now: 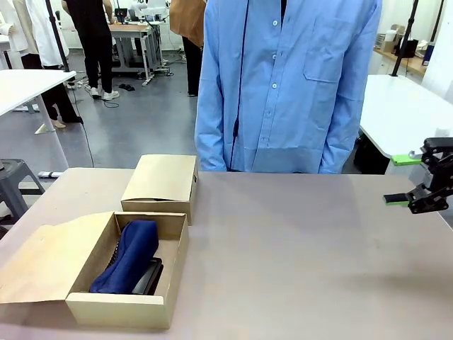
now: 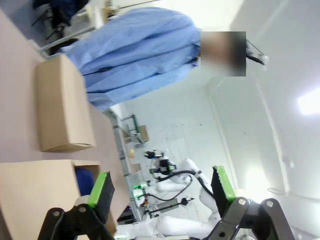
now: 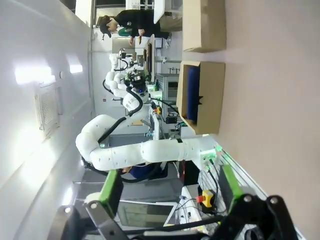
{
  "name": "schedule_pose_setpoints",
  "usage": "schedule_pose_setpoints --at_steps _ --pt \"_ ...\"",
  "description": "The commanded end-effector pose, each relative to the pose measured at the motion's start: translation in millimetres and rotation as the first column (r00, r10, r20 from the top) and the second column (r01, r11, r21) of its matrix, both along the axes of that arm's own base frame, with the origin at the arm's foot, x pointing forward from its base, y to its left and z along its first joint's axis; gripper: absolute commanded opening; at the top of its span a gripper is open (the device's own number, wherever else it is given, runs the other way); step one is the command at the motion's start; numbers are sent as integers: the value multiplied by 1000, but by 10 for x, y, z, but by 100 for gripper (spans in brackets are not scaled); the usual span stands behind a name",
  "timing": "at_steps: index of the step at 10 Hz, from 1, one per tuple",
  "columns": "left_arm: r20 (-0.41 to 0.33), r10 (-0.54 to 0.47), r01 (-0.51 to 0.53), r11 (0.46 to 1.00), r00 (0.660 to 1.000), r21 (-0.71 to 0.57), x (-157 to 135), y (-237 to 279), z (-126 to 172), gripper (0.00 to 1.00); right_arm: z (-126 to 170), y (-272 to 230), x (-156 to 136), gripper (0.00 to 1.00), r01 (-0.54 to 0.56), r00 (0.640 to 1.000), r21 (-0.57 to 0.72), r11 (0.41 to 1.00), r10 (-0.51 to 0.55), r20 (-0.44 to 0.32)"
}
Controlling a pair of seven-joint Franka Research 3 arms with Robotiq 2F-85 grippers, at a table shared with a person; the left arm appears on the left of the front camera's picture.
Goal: Place items inside the box.
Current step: Pick up a Pencil pouch or Stapler and place it inside the Mailer Box closest to the robot.
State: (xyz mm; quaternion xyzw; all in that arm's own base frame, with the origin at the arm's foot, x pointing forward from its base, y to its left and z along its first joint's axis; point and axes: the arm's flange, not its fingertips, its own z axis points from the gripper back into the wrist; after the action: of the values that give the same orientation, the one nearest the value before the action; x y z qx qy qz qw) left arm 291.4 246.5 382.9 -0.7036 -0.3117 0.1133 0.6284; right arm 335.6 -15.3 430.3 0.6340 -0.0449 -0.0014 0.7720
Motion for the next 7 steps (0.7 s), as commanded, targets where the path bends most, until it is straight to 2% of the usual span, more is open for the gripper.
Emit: schedule_pose_setpoints --at_steps 1,2,3,4,5,6,7 --pt "58 -45 48 997 997 -59 -275 -49 136 100 -207 142 11 100 -34 998 -6 999 34 -58" --pt "0 0 0 1000 1000 0 0 0 0 100 0 0 0 100 0 1000 0 1000 0 0" --pt "39 -125 122 990 991 75 -57 -96 -22 100 0 0 0 100 0 1000 0 1000 0 0" --pt "48 -230 225 969 972 103 -113 -279 2 100 0 0 0 100 0 1000 0 1000 0 0" --pt "91 -319 302 939 943 167 -173 -487 37 100 0 0 0 100 0 1000 0 1000 0 0" --pt "172 -451 410 883 876 227 -276 -673 65 100 0 0 0 100 0 1000 0 1000 0 0" --pt "268 -527 427 833 807 351 -348 -795 50 100 0 0 0 100 0 1000 0 1000 0 0"
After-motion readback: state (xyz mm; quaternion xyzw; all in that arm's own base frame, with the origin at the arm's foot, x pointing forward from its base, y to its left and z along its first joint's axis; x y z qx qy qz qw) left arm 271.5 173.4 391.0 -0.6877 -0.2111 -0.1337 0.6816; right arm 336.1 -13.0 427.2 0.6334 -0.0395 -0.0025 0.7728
